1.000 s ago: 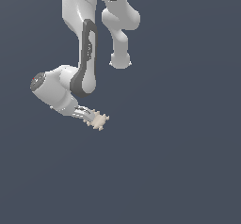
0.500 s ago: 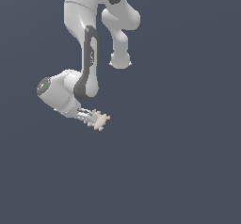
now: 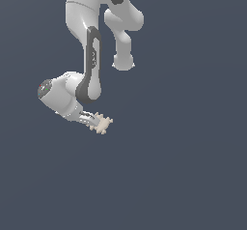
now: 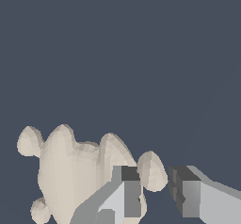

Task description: Pick up the object and move it to a goal position.

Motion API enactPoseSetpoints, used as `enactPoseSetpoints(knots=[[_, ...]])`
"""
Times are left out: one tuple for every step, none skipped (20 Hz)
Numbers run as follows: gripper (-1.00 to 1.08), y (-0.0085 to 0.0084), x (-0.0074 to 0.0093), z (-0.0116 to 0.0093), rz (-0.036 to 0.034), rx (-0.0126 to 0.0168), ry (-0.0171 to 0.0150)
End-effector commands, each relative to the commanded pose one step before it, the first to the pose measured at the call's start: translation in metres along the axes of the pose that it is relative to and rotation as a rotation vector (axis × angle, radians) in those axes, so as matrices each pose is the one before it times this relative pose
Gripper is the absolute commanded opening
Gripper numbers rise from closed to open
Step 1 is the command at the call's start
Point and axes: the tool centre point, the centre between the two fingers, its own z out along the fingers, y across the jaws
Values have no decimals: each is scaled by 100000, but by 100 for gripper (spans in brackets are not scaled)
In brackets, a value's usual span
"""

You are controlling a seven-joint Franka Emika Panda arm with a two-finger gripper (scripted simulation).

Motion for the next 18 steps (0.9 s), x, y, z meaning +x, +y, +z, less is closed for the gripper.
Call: enactPoseSetpoints(knots=[[-100,-351,14,46,-36,18,-12],[-100,-311,14,35,0,0,0],[-100,-399,18,45,0,0,0],[-100,-486,23,55,0,0,0],[-100,-572,27,65,0,0,0],[-100,-649,38,93,1,57,-38],[-100,-742,37,85,0,0,0],[-100,-825,43,94,0,0,0],[-100,-906,48,104,0,0,0],[-100,-987,54,113,0,0,0],[-100,-1056,65,135,2,60,-34],[-100,-1124,66,129,0,0,0],[-100,-1161,70,134,0,0,0],[-100,-1184,75,137,0,0,0],[-100,-1186,84,145,7,63,-28],[-100,-1207,83,140,0,0,0],[-100,-1212,87,140,0,0,0],[-100,-1214,91,141,0,0,0]])
